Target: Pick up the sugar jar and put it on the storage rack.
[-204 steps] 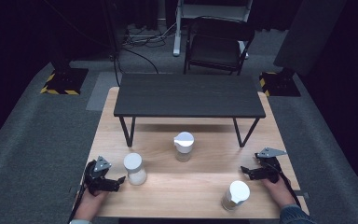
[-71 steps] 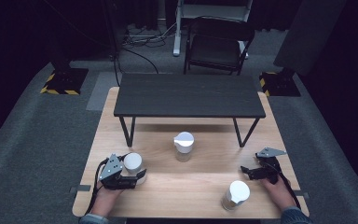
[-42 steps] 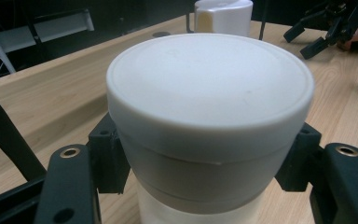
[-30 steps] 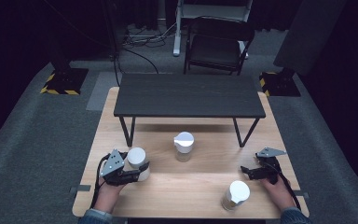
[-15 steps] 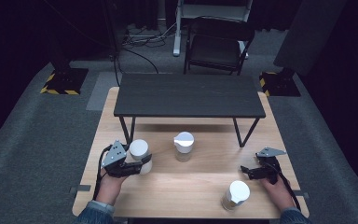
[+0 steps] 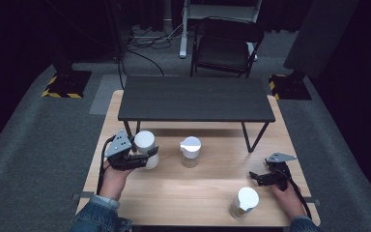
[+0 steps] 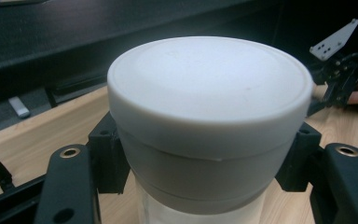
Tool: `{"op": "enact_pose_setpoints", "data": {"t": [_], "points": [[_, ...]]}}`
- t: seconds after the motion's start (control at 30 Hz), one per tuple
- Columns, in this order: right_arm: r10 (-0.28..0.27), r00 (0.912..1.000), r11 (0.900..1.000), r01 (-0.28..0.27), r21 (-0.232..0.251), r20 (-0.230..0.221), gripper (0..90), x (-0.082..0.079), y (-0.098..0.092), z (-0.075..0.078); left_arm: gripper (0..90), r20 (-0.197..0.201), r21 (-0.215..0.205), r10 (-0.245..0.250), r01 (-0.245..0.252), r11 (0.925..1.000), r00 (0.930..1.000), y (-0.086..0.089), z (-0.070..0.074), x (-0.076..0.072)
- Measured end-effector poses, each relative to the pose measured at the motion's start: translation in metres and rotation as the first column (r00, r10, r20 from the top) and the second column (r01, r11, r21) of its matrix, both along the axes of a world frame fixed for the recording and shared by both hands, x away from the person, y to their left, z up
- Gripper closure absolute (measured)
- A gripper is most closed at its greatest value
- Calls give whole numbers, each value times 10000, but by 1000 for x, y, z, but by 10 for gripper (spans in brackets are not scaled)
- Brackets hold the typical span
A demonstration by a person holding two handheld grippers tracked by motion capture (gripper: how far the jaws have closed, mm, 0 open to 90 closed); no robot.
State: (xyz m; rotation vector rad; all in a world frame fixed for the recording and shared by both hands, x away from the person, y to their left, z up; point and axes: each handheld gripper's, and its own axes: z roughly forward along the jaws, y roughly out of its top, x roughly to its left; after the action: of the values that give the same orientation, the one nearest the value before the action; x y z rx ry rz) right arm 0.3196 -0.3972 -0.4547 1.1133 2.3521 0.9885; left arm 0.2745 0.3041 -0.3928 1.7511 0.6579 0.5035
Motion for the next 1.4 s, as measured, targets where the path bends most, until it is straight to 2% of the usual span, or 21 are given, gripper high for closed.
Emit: {"op": "enact_pose_setpoints", "data": {"t": [0.3,0.57,0.83,1.4], "points": [[-15,10000,10000,15,-2,-4,19,0,0,0,343,73,-182,97,-95,9998,9999,-3,13,6],[-22,10000,10000,22,-4,-1,19,0,0,0,342,229,115,98,-100,9999,9997,-8,30,11],[-22,10000,10000,22,-4,-2,19,0,0,0,343,398,-98,65,-61,9999,9992,-9,44,16],[-24,10000,10000,24,-3,-2,19,0,0,0,341,691,132,12,-21,9999,9976,-17,77,24]]}}
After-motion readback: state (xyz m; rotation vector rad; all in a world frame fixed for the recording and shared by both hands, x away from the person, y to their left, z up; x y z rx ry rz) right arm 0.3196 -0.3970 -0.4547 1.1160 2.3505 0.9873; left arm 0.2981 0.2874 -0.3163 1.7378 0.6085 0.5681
